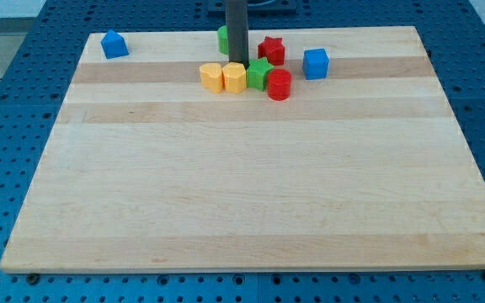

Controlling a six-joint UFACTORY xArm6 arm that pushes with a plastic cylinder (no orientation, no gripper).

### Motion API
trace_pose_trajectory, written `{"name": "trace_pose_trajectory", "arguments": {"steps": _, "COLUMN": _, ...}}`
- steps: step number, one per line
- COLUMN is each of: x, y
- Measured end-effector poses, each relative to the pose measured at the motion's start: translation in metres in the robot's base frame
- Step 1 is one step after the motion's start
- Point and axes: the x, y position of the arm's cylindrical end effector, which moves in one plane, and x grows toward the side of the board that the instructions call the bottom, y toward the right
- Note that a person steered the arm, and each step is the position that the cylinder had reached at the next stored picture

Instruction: Push green circle to the top left of the heart

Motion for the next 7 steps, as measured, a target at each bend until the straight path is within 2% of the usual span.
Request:
{"name": "trace_pose_trajectory", "arguments": {"steps": 4, "x": -0.059, "y": 0.015}}
{"name": "trace_pose_trajectory", "arguments": {"steps": 5, "x": -0.087, "y": 0.015}}
{"name": "trace_pose_trajectory", "arguments": {"steps": 6, "x": -0.093, "y": 0.008}}
{"name": "trace_pose_trajectory", "arguments": {"steps": 7, "x": -0.089, "y": -0.036}}
